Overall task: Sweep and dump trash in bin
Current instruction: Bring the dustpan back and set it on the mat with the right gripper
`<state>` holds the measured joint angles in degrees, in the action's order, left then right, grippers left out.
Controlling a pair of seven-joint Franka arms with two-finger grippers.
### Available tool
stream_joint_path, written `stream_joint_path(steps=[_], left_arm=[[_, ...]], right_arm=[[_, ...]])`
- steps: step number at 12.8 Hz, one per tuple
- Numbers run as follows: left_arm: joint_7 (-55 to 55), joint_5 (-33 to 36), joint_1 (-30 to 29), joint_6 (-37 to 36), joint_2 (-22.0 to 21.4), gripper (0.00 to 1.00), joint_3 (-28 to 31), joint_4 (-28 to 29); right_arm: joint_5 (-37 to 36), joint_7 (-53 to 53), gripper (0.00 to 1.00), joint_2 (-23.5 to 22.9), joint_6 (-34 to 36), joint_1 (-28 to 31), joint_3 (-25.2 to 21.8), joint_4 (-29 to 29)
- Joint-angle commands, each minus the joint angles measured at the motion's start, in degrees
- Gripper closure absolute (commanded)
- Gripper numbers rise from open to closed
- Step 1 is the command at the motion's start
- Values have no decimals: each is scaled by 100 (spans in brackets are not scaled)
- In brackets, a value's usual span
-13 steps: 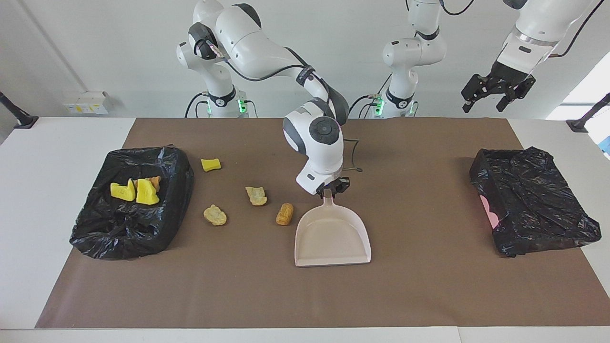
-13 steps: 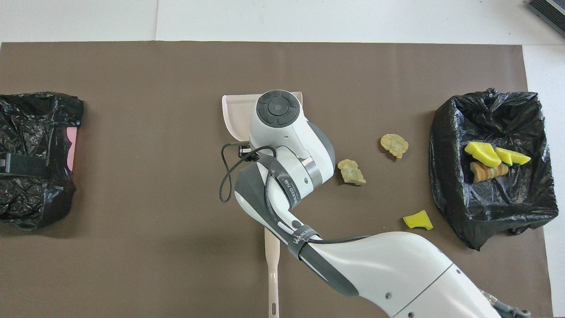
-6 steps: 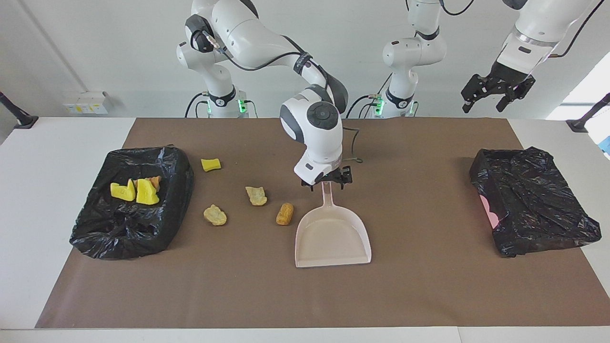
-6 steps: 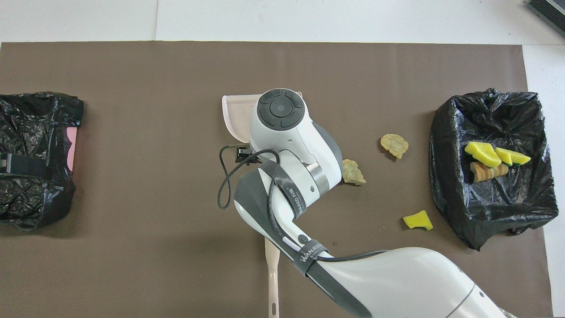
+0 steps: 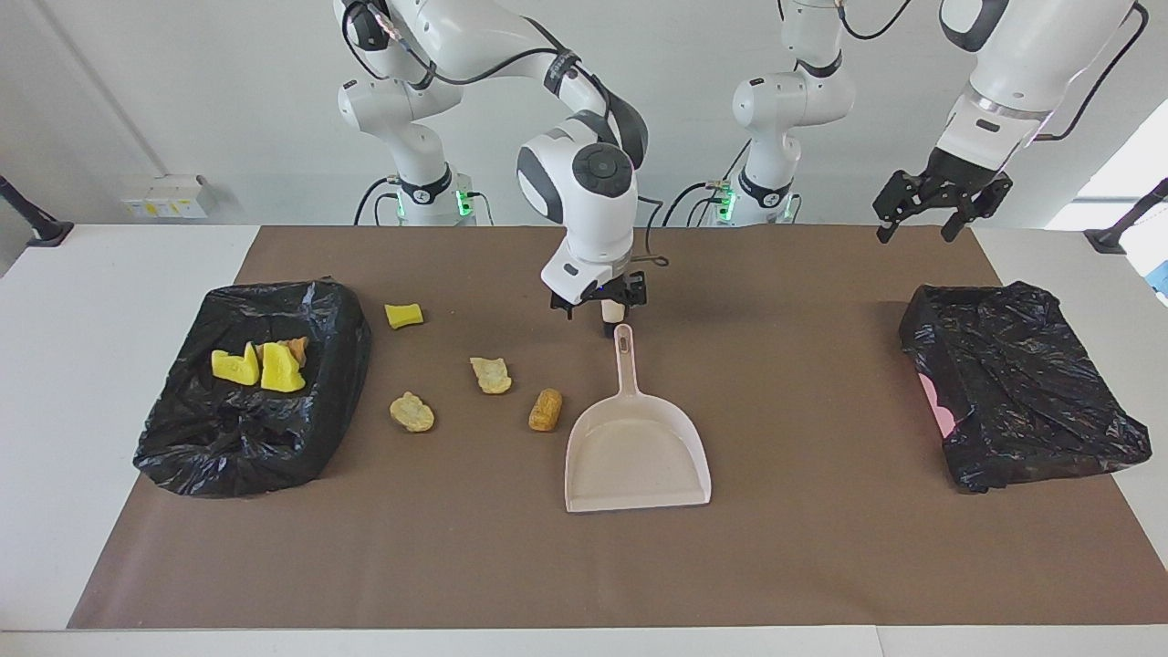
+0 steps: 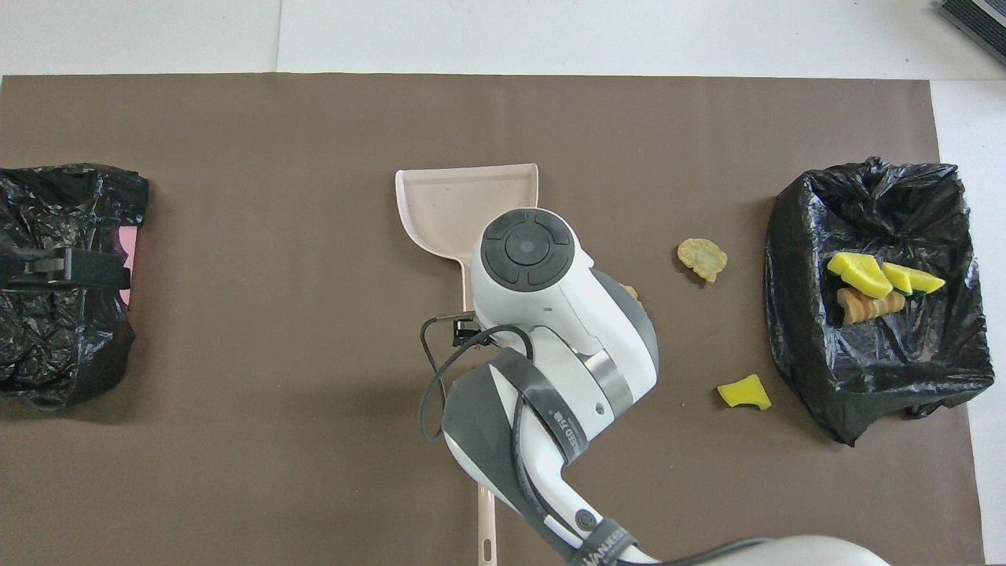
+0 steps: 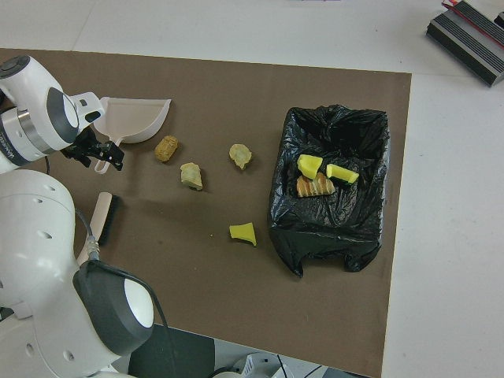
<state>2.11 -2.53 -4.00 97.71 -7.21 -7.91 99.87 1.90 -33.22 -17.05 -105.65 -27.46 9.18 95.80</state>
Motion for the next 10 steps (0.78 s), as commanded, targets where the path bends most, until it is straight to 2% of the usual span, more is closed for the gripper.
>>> stream_joint_path(steps=[1,3,6,8,10], left_arm=[[316,43,434,440,184,0,18,6],[526,43,584,958,229,0,9,15],[931,43,804,1162,413,0,-17,-20],[1290,43,1084,1539,772,0,-35,-195],[1817,60,1305,1724,1176,0,-35,-406]], right_arm=[[188,1,0,850,-201,-101,-3,1174],[188,-402,0,1184,-604,-311,-3,1754],[503,-799,0,1668,-1307,-654,-3,2625],[601,-983,0,2020,-1712,-918,-3,3188],[601,-1255,0,2039,-1810,-1330,-3,3357]])
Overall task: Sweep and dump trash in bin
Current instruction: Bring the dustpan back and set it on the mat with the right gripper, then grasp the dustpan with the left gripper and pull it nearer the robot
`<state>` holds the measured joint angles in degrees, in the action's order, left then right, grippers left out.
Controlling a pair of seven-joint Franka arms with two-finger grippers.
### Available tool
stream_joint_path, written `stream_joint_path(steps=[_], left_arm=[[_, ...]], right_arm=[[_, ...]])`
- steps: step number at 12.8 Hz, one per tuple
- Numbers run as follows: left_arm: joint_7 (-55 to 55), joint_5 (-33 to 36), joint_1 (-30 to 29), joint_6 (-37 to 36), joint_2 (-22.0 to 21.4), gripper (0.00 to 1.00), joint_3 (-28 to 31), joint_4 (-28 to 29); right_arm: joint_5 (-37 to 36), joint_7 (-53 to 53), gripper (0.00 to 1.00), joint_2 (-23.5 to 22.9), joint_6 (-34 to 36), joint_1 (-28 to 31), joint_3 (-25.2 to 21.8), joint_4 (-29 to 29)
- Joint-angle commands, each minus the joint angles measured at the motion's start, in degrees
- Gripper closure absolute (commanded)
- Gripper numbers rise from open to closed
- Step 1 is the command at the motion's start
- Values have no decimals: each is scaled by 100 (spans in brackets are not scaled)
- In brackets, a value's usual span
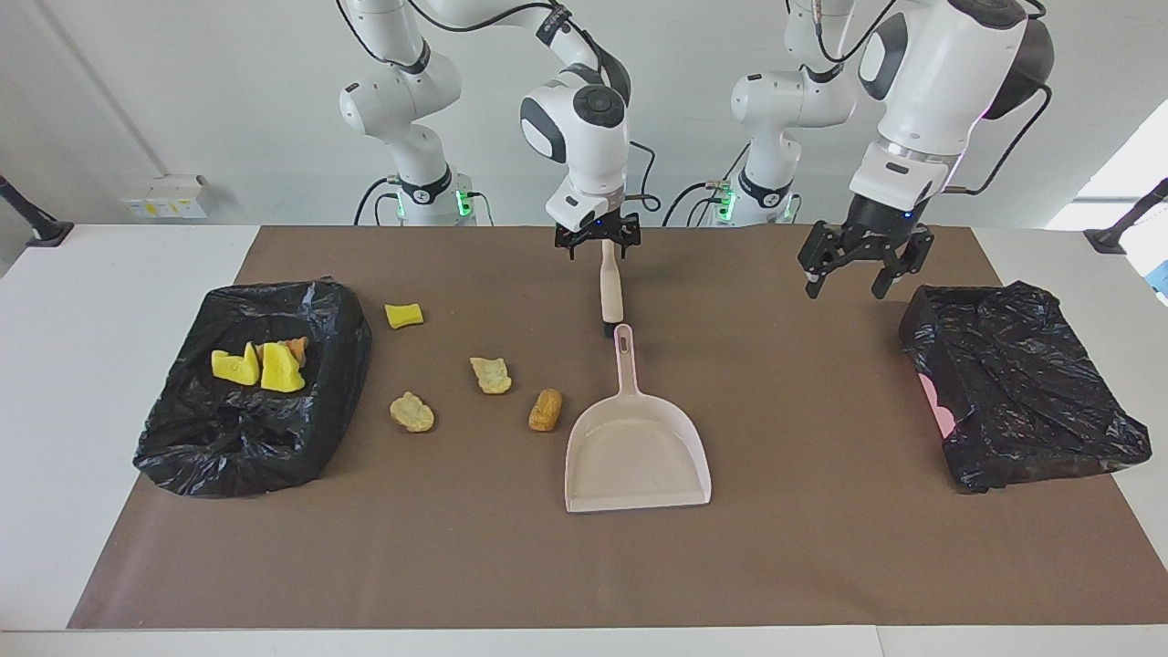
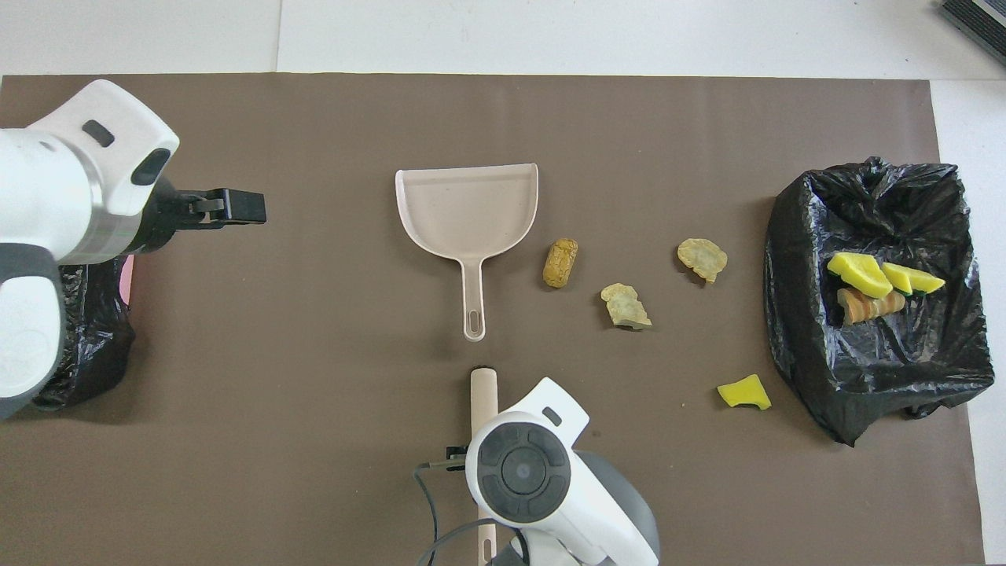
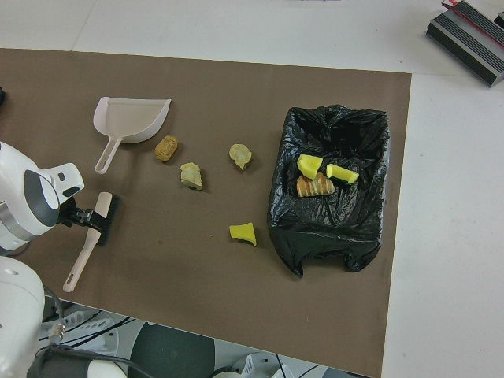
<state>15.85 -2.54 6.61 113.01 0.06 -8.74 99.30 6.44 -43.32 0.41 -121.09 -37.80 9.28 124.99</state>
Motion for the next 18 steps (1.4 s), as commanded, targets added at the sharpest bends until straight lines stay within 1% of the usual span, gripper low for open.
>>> stream_joint_path(steps=[1,3,4,5,6,7,8,9,10,11,12,13,15,18], left_arm=[[515,52,349,334,713,0,47,-437],[542,61,727,397,1249,0,47,-709],[551,78,797,467,1486,0,47,-789],[638,87,1094,590,1802,0,47,-920],[708,96,1358,739,1996,0,47,-939],[718,78,1500,862,2146,0,47,-921],[735,69,1684,976,2235,0,47,-878],[840,61,1729,1047,2236,0,47,-756],[876,52,1808,1091,2236,0,47,-633],[876,52,1870,1127,2218,0,47,-422],[928,43,1940,1127,2149,0,47,-246],[1138,43,2036,1170,2174,0,47,-175],[1412,43,2151,1364,2349,0,47,-104],[1430,43,2231,1189,2324,0,47,-34]], right_arm=[[147,-395,0,223,-432,-480,-14,517],[147,-685,0,161,-924,-754,-14,841],[147,-686,0,161,-934,-763,-14,895],[147,-686,0,169,-917,-755,-14,930],[147,-686,10,170,-908,-755,-14,931],[147,-686,20,170,-908,-755,-14,931],[147,-686,28,161,-925,-755,-14,931],[147,-677,28,143,-934,-746,-14,931],[147,-686,31,74,-969,-755,-14,922],[147,-686,35,64,-970,-755,-14,922],[147,-677,42,64,-970,-755,-14,922],[147,-660,44,64,-970,-746,-14,922],[147,-668,45,64,-970,-755,-14,913],[155,-703,48,64,-970,-746,-14,913]])
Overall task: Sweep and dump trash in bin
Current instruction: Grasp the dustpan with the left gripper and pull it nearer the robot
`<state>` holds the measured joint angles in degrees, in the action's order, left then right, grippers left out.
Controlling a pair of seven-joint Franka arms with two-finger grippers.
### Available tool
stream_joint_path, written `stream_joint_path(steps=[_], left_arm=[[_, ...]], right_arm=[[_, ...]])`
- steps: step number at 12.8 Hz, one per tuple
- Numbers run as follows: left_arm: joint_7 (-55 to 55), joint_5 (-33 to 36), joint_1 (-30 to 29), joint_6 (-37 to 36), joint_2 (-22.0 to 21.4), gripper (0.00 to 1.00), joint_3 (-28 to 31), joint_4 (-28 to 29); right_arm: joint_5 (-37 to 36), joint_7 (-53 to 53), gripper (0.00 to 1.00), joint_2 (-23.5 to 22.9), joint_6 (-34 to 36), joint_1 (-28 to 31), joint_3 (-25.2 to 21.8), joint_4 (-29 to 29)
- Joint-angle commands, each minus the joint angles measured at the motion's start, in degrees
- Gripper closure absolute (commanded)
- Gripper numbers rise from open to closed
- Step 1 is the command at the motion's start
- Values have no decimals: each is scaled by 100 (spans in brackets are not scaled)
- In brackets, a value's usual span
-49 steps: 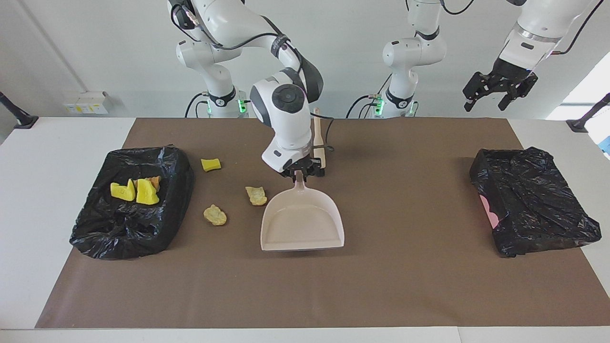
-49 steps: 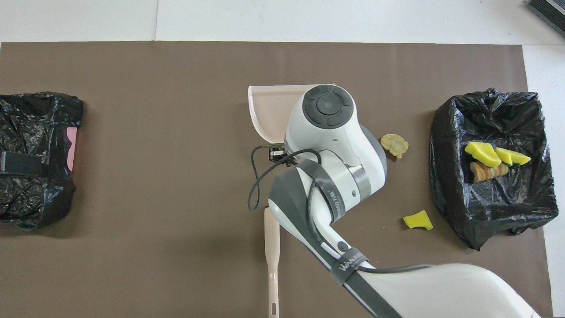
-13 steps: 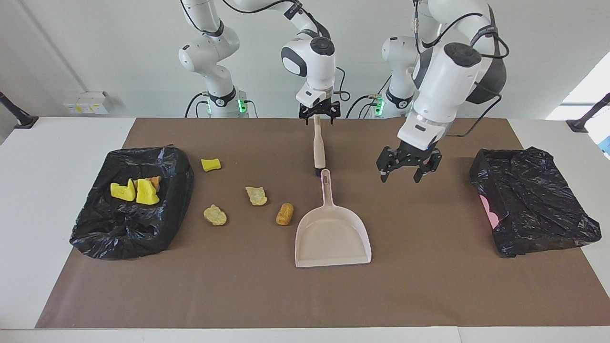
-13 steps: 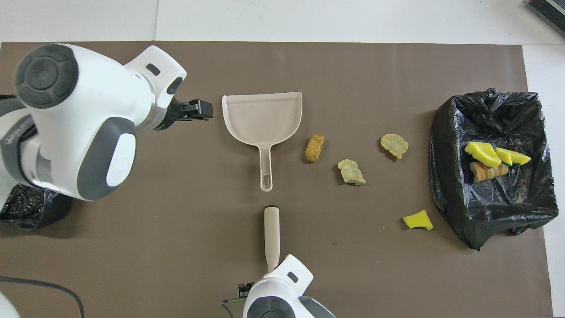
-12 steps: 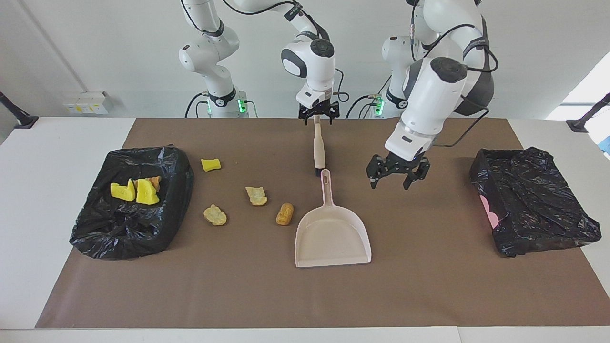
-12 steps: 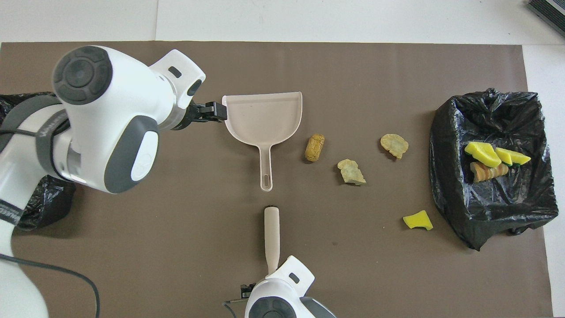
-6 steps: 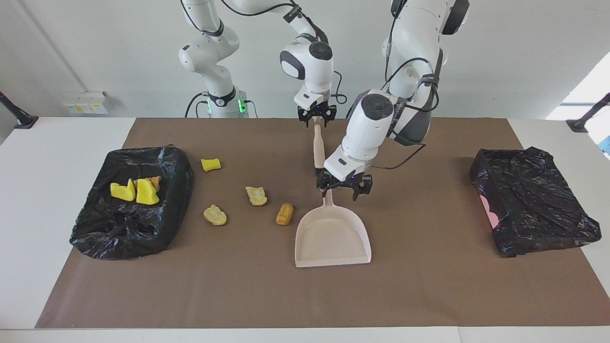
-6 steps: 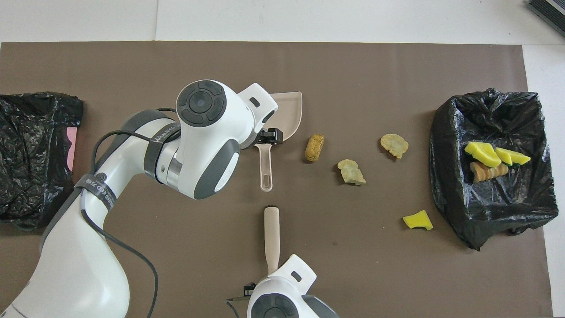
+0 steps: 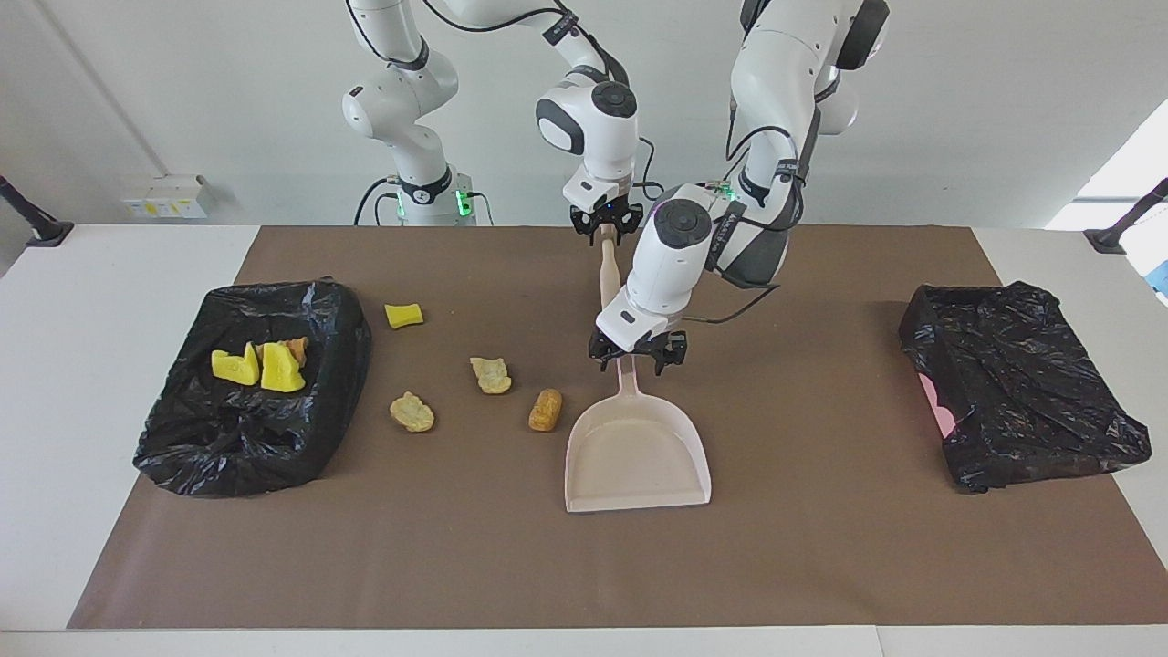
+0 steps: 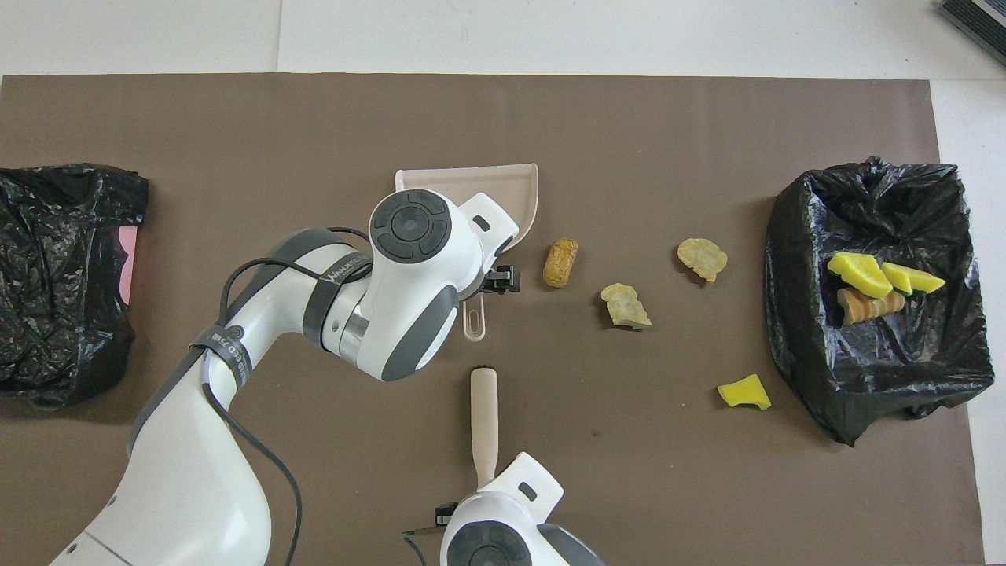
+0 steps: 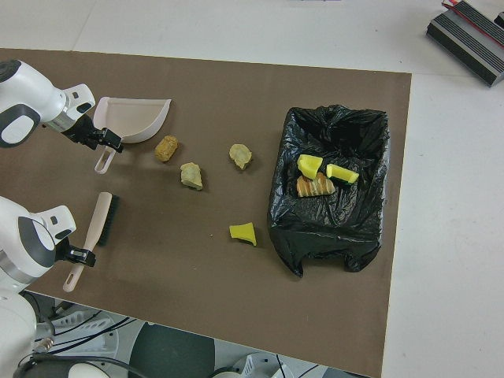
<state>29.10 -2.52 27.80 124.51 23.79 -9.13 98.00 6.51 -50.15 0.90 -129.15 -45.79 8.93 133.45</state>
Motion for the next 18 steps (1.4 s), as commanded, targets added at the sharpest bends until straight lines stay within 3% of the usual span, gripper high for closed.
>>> stream_joint_path(steps=[1,4,5,7,10,14,16,18], left_arm=[[114,41,120,-58,-68,12,87,96],[114,33,112,-462,-85,100,87,8],[96,32,86,-498,-85,100,87,0],[8,67,24,-629,-146,100,104,-88],[-499,138,-90,-840,-383,100,174,-124],[-2262,663,-450,-1139,-630,100,166,-106],[-3152,709,-643,-1296,-849,100,166,-10],[-4074,709,-784,-1622,-981,100,166,26]], right_arm=[[236,-21,55,15,-154,53,21,67],[351,41,94,-19,-119,44,21,24],[369,41,100,-54,-67,79,21,-11],[369,6,100,-133,-23,114,12,-177],[334,67,100,15,967,403,-14,-669],[194,330,100,393,2190,1123,-58,-1110],[-401,322,100,455,2753,1414,-50,-1111],[-536,235,100,490,3166,1712,-58,-1040]])
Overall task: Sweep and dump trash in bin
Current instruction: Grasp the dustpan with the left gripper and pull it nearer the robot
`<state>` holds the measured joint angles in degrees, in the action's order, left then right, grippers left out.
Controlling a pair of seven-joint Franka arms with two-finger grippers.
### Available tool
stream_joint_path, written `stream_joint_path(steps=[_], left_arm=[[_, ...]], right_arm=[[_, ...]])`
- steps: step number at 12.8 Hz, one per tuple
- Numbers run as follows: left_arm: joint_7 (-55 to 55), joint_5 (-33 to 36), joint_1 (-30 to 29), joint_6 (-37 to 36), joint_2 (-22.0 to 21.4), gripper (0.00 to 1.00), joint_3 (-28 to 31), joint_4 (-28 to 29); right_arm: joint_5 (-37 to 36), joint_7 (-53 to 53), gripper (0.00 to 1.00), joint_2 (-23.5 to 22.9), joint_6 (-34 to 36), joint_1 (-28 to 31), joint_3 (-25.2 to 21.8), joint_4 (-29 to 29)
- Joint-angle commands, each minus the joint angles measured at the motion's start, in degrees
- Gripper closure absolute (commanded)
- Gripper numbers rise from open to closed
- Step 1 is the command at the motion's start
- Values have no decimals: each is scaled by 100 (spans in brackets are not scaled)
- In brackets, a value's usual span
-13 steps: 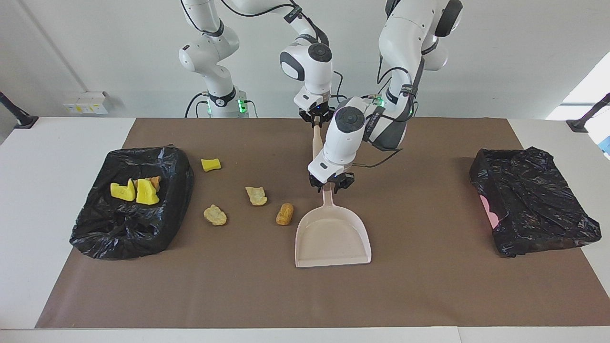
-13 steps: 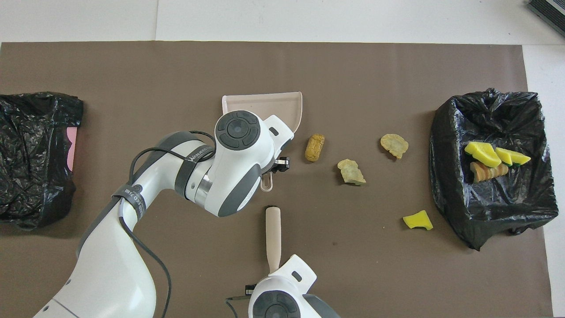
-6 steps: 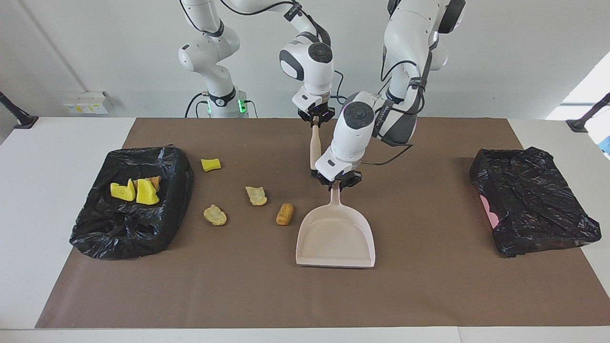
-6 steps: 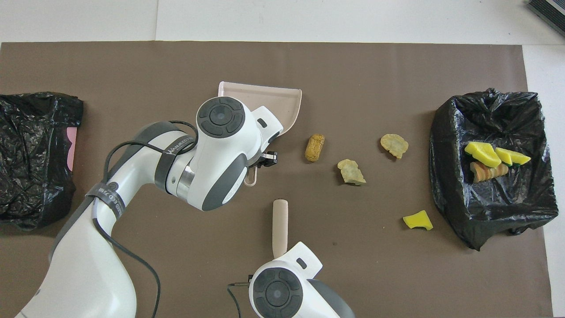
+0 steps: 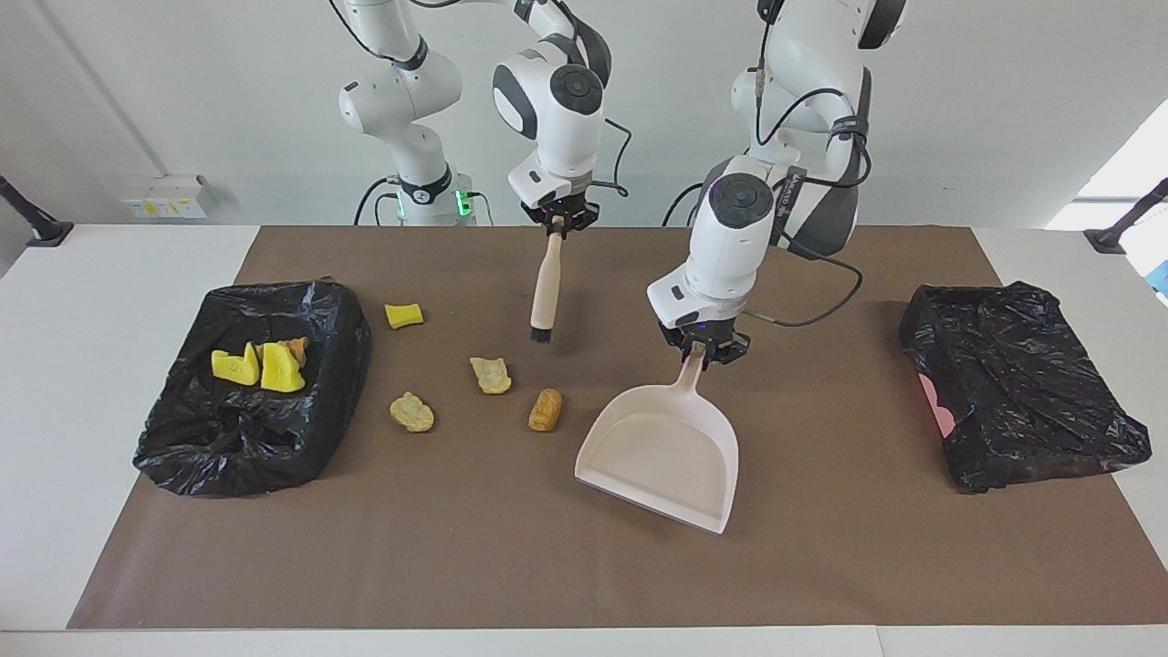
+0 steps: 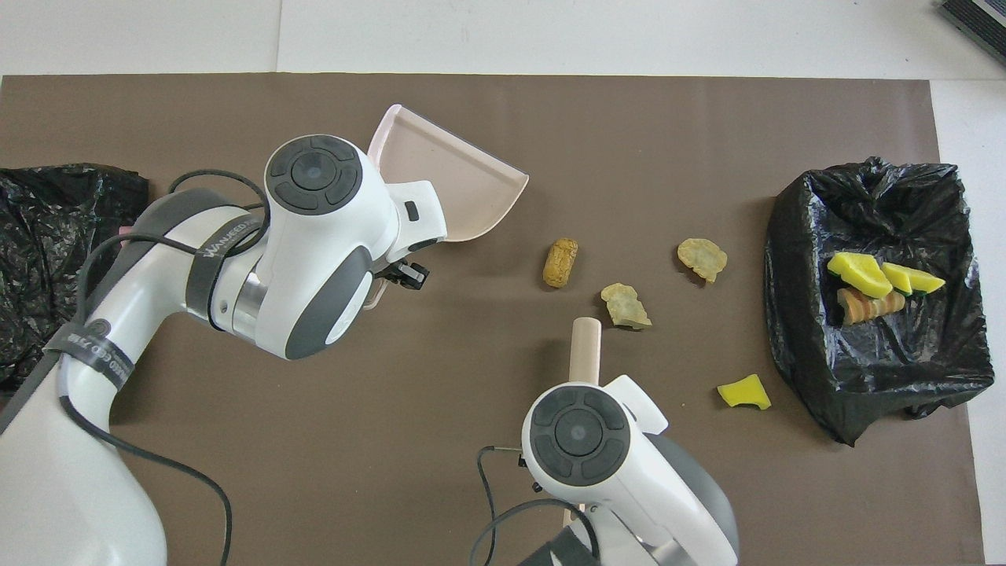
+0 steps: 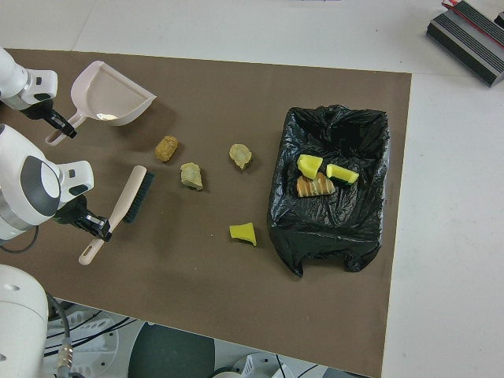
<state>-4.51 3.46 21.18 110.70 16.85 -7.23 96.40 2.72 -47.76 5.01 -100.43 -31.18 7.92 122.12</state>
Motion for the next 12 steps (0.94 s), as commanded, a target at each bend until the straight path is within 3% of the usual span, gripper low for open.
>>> stream_joint_path(steps=[1,4,8,12], left_arm=[[-1083,111,-201,-312,-313,100,-33,264],[-2043,102,-342,-313,-419,100,-33,493],[-2834,67,-439,-207,-673,100,-33,994],[-3484,67,-439,-5,-902,100,-33,1424]], right_arm=[[-219,-84,100,87,487,435,52,127],[-324,-330,100,385,673,849,61,627],[-527,-708,100,526,1358,1333,61,829],[-685,-744,100,1570,913,1482,78,2259]])
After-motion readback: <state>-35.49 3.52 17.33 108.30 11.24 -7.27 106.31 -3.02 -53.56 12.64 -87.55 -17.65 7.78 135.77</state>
